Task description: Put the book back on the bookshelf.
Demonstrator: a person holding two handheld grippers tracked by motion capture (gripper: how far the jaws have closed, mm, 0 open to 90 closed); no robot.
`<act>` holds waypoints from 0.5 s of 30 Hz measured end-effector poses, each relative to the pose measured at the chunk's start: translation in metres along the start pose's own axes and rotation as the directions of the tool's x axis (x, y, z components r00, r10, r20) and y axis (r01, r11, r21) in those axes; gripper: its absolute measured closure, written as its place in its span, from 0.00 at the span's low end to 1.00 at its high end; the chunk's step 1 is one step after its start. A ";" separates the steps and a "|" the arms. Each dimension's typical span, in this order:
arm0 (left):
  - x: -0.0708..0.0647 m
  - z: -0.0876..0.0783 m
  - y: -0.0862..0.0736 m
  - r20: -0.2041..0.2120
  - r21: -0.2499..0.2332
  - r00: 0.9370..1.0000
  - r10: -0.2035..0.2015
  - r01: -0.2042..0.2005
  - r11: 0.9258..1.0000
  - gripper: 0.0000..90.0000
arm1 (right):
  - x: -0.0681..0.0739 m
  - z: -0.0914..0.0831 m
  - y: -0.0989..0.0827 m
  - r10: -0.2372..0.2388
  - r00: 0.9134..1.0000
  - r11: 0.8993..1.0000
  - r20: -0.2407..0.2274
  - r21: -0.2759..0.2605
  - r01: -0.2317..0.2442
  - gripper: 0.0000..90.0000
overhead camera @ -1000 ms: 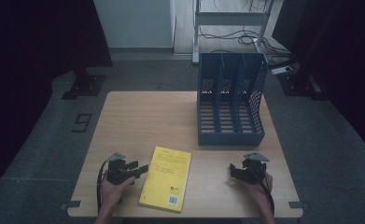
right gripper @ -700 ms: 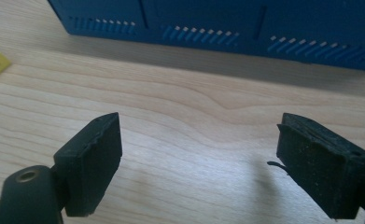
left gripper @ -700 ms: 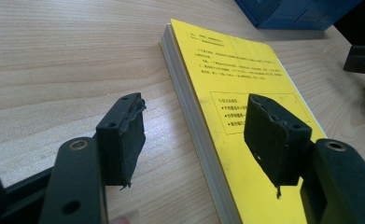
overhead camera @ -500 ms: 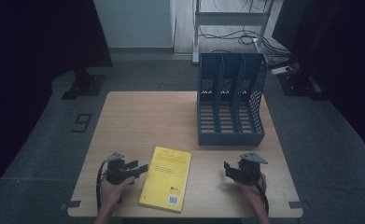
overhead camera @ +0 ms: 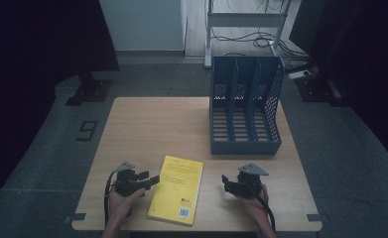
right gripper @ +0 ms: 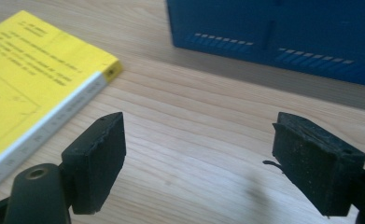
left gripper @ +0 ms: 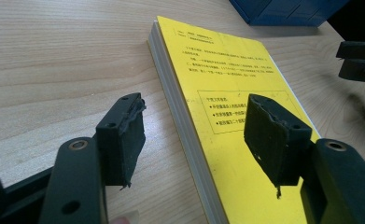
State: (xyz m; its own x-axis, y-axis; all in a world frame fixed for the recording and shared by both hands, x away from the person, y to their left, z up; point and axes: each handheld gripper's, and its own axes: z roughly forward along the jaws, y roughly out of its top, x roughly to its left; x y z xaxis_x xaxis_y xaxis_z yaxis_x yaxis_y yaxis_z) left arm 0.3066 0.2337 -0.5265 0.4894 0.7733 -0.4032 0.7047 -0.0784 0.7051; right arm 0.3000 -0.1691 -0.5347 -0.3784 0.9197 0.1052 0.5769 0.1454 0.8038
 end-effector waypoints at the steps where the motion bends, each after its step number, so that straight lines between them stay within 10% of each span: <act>1: 0.000 0.000 0.000 0.000 0.002 1.000 0.000 0.000 1.000 0.42 | 0.002 0.001 0.000 -0.002 1.000 1.000 -0.009 0.001 0.002 0.19; 15: 0.000 -0.004 0.001 0.018 -0.009 1.000 -0.008 0.008 1.000 0.42 | 0.047 0.029 0.014 -0.022 0.993 0.999 -0.113 0.025 0.025 0.19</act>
State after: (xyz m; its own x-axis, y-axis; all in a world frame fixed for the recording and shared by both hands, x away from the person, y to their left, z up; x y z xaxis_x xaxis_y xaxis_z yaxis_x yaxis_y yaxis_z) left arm 0.3054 0.2360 -0.5238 0.4926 0.7626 -0.4192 0.7044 -0.0665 0.7067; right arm 0.3113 -0.1132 -0.5354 -0.4706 0.8689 0.1534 0.5853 0.1772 0.7912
